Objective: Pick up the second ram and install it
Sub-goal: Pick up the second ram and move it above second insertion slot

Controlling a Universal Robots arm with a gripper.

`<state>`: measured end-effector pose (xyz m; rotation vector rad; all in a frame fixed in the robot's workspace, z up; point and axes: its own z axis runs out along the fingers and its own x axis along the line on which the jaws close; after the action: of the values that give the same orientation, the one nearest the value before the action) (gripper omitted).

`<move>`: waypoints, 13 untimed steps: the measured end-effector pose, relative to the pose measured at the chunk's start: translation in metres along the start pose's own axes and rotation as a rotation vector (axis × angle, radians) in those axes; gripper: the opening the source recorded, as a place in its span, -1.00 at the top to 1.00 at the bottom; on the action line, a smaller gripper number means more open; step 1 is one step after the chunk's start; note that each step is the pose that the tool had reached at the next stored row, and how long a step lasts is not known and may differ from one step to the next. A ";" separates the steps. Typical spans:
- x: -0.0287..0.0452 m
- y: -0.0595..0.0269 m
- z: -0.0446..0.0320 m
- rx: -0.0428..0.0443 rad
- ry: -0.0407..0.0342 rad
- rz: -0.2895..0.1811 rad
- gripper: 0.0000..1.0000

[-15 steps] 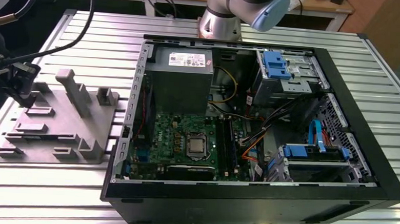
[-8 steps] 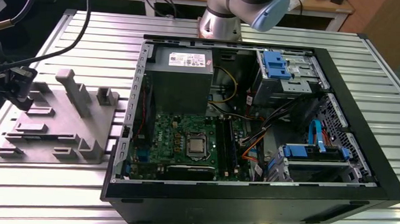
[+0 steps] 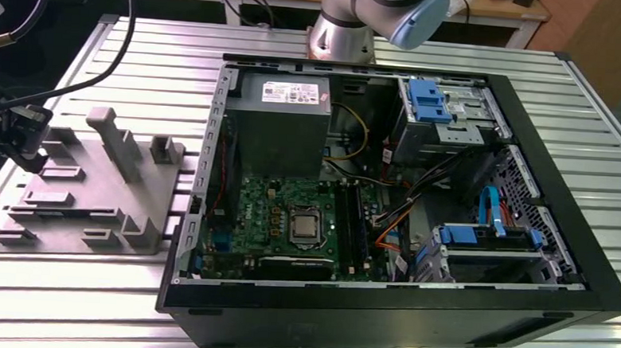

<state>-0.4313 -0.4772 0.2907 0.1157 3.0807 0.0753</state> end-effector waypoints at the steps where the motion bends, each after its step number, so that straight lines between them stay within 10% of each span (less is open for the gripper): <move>1: 0.0000 0.0000 0.0000 0.0000 0.0000 0.000 0.80; 13: 0.0002 0.0000 0.0003 -0.0007 0.0006 -0.010 0.80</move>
<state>-0.4315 -0.4771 0.2904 0.1008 3.0816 0.0759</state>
